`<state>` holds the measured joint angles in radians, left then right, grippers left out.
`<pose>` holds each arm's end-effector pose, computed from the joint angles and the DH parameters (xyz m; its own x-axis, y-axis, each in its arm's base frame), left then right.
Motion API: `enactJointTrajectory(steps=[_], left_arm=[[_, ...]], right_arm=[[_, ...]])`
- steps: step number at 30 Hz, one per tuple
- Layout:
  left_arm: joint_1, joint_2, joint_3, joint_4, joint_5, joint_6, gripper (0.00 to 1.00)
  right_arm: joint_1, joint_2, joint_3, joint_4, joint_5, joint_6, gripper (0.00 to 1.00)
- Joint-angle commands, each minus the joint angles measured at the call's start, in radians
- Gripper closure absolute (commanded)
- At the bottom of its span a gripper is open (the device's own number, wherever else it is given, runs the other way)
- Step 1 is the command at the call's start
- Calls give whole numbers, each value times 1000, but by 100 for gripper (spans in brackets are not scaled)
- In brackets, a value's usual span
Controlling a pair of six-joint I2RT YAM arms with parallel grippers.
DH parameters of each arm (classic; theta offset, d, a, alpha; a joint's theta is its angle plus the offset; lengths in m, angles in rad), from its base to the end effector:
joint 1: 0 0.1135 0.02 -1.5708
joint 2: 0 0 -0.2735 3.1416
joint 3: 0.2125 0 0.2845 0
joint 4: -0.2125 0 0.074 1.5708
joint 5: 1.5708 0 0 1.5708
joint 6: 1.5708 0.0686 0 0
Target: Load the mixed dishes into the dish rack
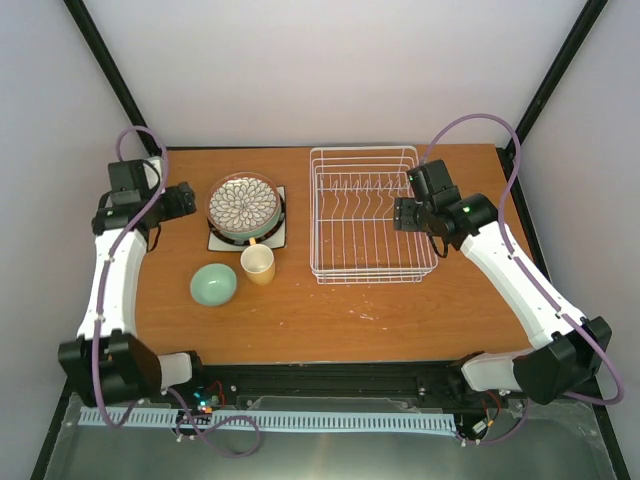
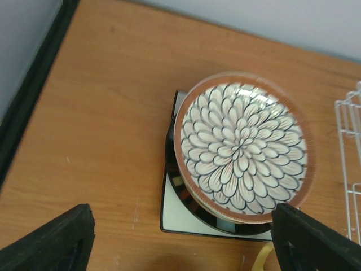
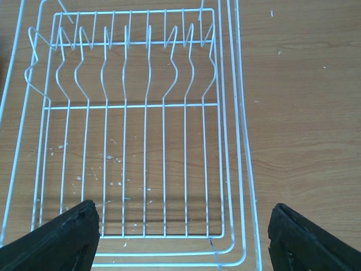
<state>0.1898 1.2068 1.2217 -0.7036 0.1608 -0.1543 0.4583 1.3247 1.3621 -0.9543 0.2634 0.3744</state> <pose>0.3057 0.0476 0.3432 -0.6067 -0.2710 -0.7473 -0.1600 0.9625 -0.2192 0.2898 0.1230 0.3378 -0.7668 0.0155 -0.6417 -0.0050 0.9995 0.0301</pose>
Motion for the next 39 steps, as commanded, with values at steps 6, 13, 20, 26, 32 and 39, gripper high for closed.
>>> enactJointTrajectory(steps=[6,13,20,26,32,39], left_arm=[[4,230,-5,-52,1,-29,32],[5,392,61,-65,105,-13,61],[4,309,15,-104,208,24,61],[-138,177,-75,-112,324,94,58],[-348,204,-43,-209,154,92,60],[-387,210,83,-319,5,79,61]], right_arm=[[-5,-52,-22,85,-188,-25,33],[-4,-1,-7,86,-288,-63,45],[-4,2,-38,118,-371,-70,43],[20,71,1,87,-429,-123,43],[49,89,32,74,-425,-127,43],[49,50,25,55,-414,-125,42]])
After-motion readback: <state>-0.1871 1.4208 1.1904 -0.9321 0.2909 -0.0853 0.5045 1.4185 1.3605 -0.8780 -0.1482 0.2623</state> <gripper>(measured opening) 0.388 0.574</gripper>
